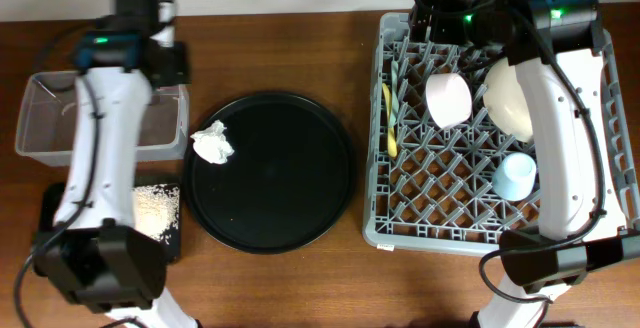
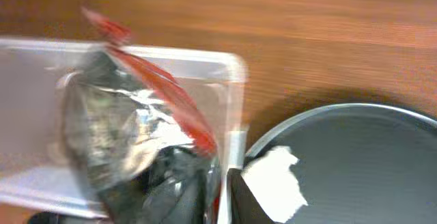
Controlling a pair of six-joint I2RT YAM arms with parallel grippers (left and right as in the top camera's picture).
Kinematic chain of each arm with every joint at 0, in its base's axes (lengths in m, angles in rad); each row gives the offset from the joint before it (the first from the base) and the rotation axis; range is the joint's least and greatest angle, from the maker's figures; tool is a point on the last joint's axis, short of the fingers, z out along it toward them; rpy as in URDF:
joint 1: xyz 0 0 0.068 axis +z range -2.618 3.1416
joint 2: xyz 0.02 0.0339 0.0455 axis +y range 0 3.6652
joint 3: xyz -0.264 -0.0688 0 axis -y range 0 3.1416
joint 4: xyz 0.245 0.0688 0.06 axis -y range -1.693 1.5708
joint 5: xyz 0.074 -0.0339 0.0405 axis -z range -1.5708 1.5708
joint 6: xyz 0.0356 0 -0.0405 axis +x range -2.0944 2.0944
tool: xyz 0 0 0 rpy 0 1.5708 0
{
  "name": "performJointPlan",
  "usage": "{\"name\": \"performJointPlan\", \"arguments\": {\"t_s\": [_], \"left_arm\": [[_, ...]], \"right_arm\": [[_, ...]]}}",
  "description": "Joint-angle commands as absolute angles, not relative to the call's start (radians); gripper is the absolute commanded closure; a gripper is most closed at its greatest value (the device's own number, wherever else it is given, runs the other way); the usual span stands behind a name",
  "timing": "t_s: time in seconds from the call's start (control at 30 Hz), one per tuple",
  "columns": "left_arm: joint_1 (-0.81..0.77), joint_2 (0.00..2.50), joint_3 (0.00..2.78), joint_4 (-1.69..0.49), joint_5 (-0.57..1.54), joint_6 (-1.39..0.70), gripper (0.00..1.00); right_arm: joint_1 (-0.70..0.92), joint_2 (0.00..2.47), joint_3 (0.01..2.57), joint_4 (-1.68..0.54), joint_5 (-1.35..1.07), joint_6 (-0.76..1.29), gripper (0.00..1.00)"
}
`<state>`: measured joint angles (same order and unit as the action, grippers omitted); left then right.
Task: Sort waste into correct bins and load items into the dishwasher rack
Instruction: 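Grasp the red wrapper with the left gripper and drop it in the clear bin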
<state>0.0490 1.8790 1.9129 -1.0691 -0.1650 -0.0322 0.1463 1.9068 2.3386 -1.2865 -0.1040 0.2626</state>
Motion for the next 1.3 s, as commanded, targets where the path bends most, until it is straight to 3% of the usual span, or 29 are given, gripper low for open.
{"name": "performJointPlan", "arguments": {"t_s": [0.0,0.07,0.27,0.43,0.73,0.87,0.97,1.03,1.1,1.17,1.27], "left_arm": [[0.137,1.966,1.858,-1.073,-0.168,-0.021,0.66],[0.154,2.001,1.852,-1.1,-0.124,-0.02,0.56],[0.107,1.951,1.906,-1.158,-0.063,0.047,0.55],[-0.031,1.942,1.869,-1.203,-0.025,0.07,0.55],[-0.115,2.054,1.679,-1.107,-0.147,0.015,0.53],[-0.114,2.1,1.668,-1.049,-0.147,0.016,0.4],[-0.114,2.149,1.668,-1.049,-0.147,0.016,0.39],[-0.115,2.178,1.668,-1.064,-0.147,0.016,0.55],[-0.116,2.178,1.67,-1.074,-0.147,0.015,0.88],[-0.116,2.165,1.695,-1.098,-0.147,0.015,0.98],[-0.116,2.136,1.766,-1.16,-0.147,0.015,0.99]], "right_arm": [[0.143,1.907,2.339,-1.287,-0.112,0.271,0.02],[0.143,1.907,2.339,-1.287,-0.112,0.271,0.02],[0.143,1.907,2.339,-1.287,-0.112,0.271,0.02],[0.143,1.907,2.339,-1.287,-0.112,0.271,0.02],[0.143,1.907,2.339,-1.287,-0.112,0.271,0.02],[0.143,1.907,2.339,-1.287,-0.112,0.271,0.02],[0.143,1.907,2.339,-1.287,-0.112,0.271,0.02],[0.143,1.907,2.339,-1.287,-0.112,0.271,0.02],[0.143,1.907,2.339,-1.287,-0.112,0.271,0.02],[0.143,1.907,2.339,-1.287,-0.112,0.271,0.02],[0.143,1.907,2.339,-1.287,-0.112,0.271,0.02]]}}
